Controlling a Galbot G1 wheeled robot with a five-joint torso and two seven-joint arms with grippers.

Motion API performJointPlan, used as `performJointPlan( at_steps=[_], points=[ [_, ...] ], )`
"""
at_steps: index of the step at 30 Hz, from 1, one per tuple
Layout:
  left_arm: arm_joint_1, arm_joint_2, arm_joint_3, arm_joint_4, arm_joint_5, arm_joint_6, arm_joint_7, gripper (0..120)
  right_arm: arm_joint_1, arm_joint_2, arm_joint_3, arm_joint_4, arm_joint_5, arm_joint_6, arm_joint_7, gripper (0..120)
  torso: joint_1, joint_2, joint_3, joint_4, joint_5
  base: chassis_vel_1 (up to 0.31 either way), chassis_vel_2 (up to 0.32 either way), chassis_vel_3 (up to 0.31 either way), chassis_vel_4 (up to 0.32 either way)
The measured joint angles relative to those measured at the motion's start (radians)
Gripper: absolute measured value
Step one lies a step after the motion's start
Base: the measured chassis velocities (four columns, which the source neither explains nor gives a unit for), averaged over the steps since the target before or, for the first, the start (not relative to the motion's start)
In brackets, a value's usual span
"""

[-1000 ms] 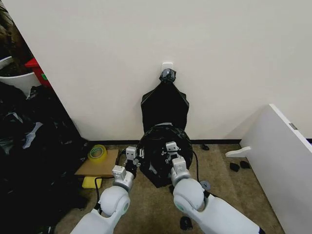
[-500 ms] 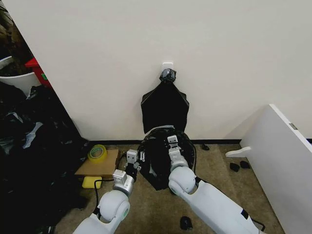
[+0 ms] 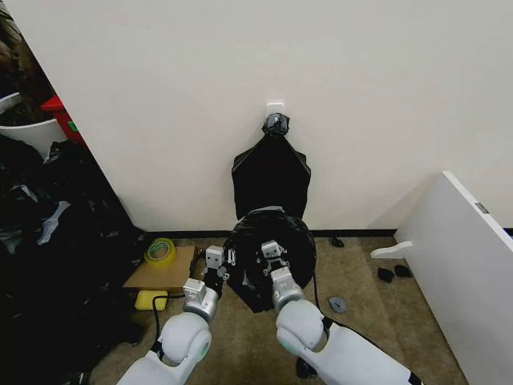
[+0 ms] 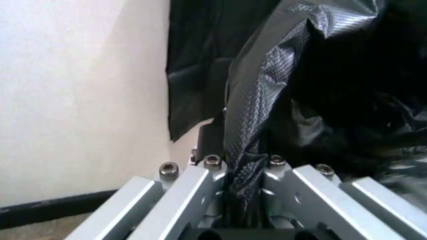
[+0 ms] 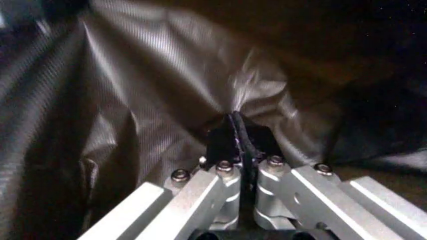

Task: Place the garbage bag over the trash bin.

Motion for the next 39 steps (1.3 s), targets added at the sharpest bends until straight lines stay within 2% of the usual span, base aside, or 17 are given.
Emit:
performJointPlan(
  at_steps=[5,8,13,18,22,24,27,29,31,33,34,36,39],
  points=[
    [0.019,0.006,-0.002,-0.017,0.015,-0.031,0.038,1,0.051,0.021,0.003,-0.06,0.005,-0.03,0.019,0,0.0,0.0,0.0,0.0001,0.0,0.0,0.0,0.0,0.0],
    [0.031,0.013,-0.012,-0.026,0.03,-0.042,0.055,1,0.093,0.023,0.005,-0.073,0.049,-0.122,0.075,0,0.0,0.0,0.0,0.0001,0.0,0.0,0.0,0.0,0.0],
    [0.038,0.02,-0.021,-0.03,0.046,-0.049,0.065,1,0.129,0.023,0.002,-0.087,0.125,-0.189,0.119,0,0.0,0.0,0.0,0.0001,0.0,0.0,0.0,0.0,0.0],
    [0.044,0.024,-0.026,-0.031,0.062,-0.057,0.075,1,0.153,0.023,0.0,-0.115,0.118,-0.183,0.119,0,0.0,0.0,0.0,0.0001,0.0,0.0,0.0,0.0,0.0],
    [0.045,0.025,-0.033,-0.031,0.065,-0.061,0.077,1,0.141,0.014,-0.001,-0.112,0.053,-0.124,0.093,0,0.0,0.0,0.0,0.0002,-0.0001,0.0,0.0,0.0,0.0],
    [0.044,0.031,-0.041,-0.029,0.065,-0.066,0.081,1,0.094,-0.01,-0.019,-0.068,-0.021,-0.062,0.053,0,0.0,0.0,0.0,0.0001,0.0002,0.0,0.0,0.0,0.0],
    [0.04,0.037,-0.045,-0.021,0.066,-0.078,0.091,1,0.068,-0.027,-0.032,-0.023,-0.017,-0.06,0.046,0,0.0,0.0,0.0,0.0,0.0,0.0,0.0,0.0,0.0],
    [0.028,0.044,-0.049,0.0,0.066,-0.109,0.11,1,0.043,-0.051,-0.047,0.079,0.104,-0.126,0.058,0,0.0,0.0,0.0,0.0001,0.0,0.0,0.0,0.0,0.0],
    [0.025,0.044,-0.05,0.005,0.065,-0.115,0.114,1,0.04,-0.055,-0.048,0.103,0.144,-0.153,0.067,0,0.0,0.0,0.0,0.0001,0.0,0.0,0.0,0.0,0.0],
    [0.014,0.044,-0.05,0.019,0.055,-0.137,0.131,1,0.036,-0.066,-0.047,0.174,0.294,-0.256,0.107,0,0.0,0.0,0.0,0.0,-0.0002,0.0,0.0,0.0,0.0],
    [0.014,0.044,-0.05,0.019,0.055,-0.137,0.131,1,0.036,-0.066,-0.047,0.174,0.294,-0.256,0.107,0,0.0,0.0,0.0,0.0,-0.0002,0.0,0.0,0.0,0.0],
    [0.009,0.043,-0.051,0.024,0.05,-0.156,0.148,1,0.041,-0.069,-0.041,0.199,0.392,-0.337,0.14,0,0.0,0.0,0.0,0.0,-0.0002,0.0,0.0,0.0,0.0],
    [0.01,0.043,-0.05,0.023,0.049,-0.168,0.163,1,0.052,-0.066,-0.04,0.192,0.416,-0.379,0.155,0,0.0,0.0,0.0,0.0,-0.0001,0.0,0.0,0.0,0.0]
  ],
)
